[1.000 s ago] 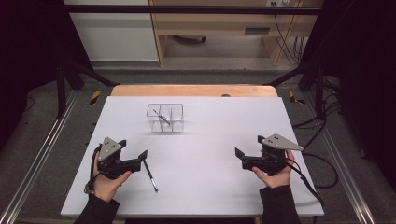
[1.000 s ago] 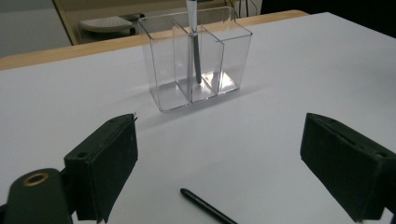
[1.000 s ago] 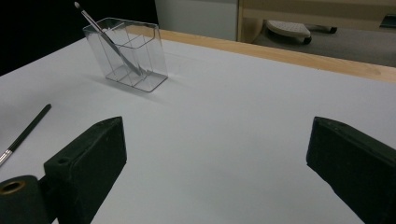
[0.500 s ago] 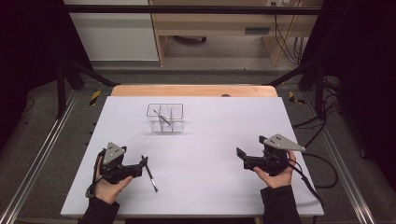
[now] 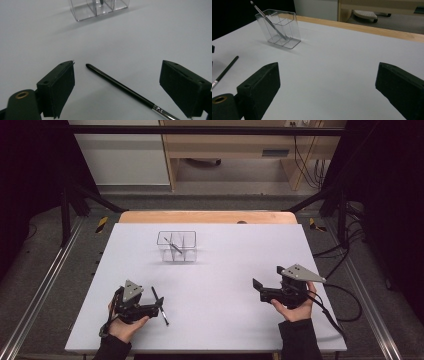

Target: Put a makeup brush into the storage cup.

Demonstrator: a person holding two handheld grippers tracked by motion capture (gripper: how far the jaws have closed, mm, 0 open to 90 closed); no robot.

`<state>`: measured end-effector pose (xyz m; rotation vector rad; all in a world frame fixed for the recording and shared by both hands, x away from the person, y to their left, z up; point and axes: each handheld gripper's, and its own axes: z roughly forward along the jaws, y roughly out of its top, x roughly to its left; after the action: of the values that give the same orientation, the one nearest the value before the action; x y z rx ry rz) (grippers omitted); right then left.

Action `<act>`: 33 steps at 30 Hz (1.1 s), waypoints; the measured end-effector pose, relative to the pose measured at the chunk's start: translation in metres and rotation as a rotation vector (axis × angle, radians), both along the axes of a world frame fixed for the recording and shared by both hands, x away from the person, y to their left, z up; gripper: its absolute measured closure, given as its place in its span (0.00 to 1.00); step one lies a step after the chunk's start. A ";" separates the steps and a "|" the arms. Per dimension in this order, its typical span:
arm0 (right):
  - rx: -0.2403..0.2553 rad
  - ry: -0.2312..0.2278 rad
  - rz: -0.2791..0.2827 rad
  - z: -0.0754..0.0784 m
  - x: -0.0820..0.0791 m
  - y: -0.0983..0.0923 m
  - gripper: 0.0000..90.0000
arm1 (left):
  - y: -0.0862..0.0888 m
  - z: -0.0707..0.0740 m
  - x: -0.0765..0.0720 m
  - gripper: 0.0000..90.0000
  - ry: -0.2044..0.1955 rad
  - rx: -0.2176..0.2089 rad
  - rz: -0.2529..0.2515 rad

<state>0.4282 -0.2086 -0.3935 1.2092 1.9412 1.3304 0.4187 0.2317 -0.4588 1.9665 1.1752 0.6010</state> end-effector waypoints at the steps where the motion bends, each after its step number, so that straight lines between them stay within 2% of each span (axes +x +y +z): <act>1: -0.001 0.002 0.000 0.000 0.000 0.000 0.07 | -0.001 -0.002 -0.001 0.14 0.009 0.009 0.002; 9: 0.005 0.002 0.000 0.000 0.000 0.001 0.07 | -0.009 -0.012 -0.001 0.20 0.051 0.034 -0.009; 17: 0.005 0.001 -0.002 0.000 0.000 0.001 0.08 | -0.017 -0.020 0.000 0.30 0.098 0.072 -0.032; 21: 0.001 0.003 -0.005 -0.001 0.000 0.002 0.08 | -0.018 -0.021 0.001 0.36 0.116 0.066 -0.036; 33: -0.004 0.008 -0.010 -0.001 0.000 0.002 0.08 | -0.020 -0.020 -0.001 0.51 0.122 0.066 -0.042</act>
<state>0.4283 -0.2068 -0.3948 1.2222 1.9399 1.3176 0.4179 0.2115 -0.4785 2.1039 1.1976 0.5093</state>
